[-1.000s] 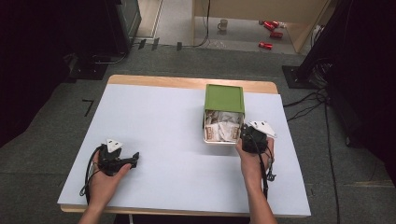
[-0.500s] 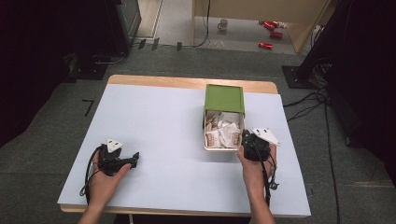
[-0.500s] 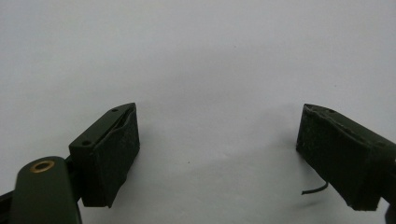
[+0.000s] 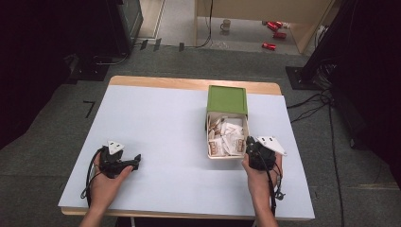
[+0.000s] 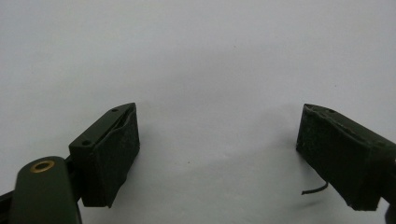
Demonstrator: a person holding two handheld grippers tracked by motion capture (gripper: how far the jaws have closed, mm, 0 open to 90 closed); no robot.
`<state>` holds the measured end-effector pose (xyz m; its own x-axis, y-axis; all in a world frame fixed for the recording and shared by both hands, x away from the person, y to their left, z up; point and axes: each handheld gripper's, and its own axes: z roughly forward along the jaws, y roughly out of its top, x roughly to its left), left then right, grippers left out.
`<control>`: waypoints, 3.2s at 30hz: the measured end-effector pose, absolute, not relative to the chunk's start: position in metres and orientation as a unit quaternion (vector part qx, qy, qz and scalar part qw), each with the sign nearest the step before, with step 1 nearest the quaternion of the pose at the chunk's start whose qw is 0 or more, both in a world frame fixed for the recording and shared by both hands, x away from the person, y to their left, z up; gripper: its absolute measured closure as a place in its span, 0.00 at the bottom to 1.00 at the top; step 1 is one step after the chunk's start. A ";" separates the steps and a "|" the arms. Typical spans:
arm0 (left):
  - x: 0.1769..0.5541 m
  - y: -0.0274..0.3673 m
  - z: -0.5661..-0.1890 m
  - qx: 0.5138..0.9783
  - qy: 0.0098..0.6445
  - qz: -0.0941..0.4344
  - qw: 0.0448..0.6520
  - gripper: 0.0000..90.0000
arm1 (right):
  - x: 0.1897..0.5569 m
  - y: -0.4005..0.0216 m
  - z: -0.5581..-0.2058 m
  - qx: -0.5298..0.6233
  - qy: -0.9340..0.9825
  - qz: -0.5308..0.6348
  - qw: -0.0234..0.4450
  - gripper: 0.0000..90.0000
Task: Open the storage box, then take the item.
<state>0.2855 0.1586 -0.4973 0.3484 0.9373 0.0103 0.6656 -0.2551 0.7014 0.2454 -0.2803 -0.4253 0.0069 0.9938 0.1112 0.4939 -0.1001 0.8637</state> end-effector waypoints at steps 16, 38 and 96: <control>0.285 0.158 -0.497 0.761 0.527 0.220 0.309 0.15 | 0.236 -0.282 -0.430 0.635 0.584 0.393 0.318 1.00; 0.286 0.158 -0.497 0.761 0.527 0.219 0.309 0.15 | 0.242 -0.272 -0.399 0.594 0.596 0.443 0.309 0.55; 0.285 0.159 -0.497 0.761 0.527 0.220 0.309 0.15 | 0.243 -0.222 -0.438 0.555 0.666 0.448 0.218 1.00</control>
<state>0.2855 0.1586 -0.4974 0.3480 0.9374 0.0087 0.6656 -0.2537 0.7019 0.2425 -0.2221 -0.4380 -0.2890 0.9350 0.2058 0.5437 -0.0166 0.8391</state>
